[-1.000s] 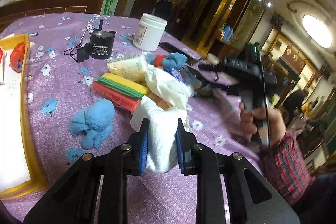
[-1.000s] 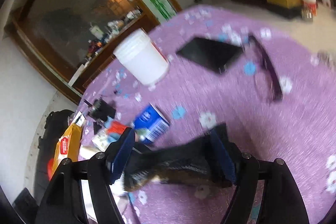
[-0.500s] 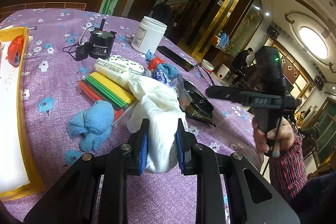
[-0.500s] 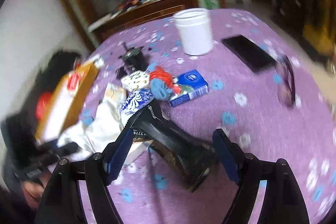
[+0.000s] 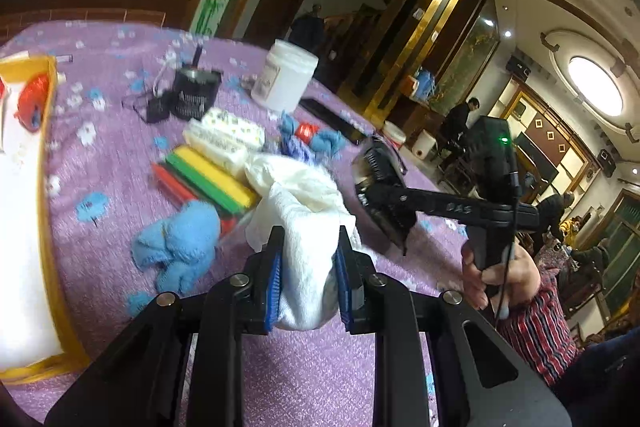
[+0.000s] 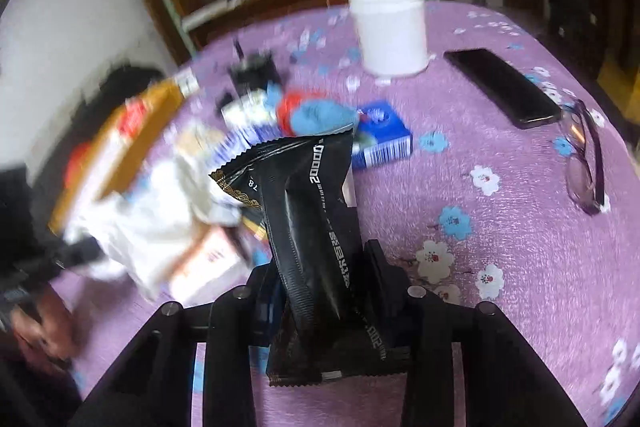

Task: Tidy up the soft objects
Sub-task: 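Close the right tool on the black snack bag and lift it, then carry the white towel and black snack bag over to the box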

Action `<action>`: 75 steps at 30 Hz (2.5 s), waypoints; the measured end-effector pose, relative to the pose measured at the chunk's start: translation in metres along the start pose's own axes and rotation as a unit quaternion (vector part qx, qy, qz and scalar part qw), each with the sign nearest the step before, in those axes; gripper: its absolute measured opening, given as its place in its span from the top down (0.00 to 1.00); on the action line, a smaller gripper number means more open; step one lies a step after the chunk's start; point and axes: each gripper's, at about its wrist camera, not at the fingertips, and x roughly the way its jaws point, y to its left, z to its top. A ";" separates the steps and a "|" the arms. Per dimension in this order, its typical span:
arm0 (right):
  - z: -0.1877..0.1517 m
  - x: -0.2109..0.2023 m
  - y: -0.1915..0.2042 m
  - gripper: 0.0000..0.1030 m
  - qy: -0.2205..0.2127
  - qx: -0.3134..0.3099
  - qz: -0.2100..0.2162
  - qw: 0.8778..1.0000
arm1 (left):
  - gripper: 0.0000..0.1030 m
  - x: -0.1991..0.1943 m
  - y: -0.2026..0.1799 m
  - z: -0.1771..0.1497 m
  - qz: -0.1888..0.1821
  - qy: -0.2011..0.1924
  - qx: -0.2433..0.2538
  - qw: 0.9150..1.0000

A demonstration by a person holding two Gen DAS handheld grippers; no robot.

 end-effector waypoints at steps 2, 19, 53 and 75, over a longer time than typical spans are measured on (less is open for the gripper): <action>-0.002 -0.013 0.000 0.64 -0.034 0.032 0.015 0.999 | 0.81 -0.006 -0.005 0.001 0.005 -0.020 0.014 1.000; -0.005 -0.012 0.031 0.64 -0.116 0.044 0.048 0.991 | 0.81 -0.020 -0.013 0.008 0.034 -0.092 0.058 0.994; -0.037 -0.065 0.102 0.64 -0.176 -0.001 -0.012 0.984 | 0.81 -0.037 -0.028 0.000 0.090 -0.148 0.088 0.981; -0.029 -0.073 0.135 0.64 -0.169 -0.028 -0.002 0.985 | 0.80 -0.077 -0.033 0.000 0.104 -0.175 0.085 0.975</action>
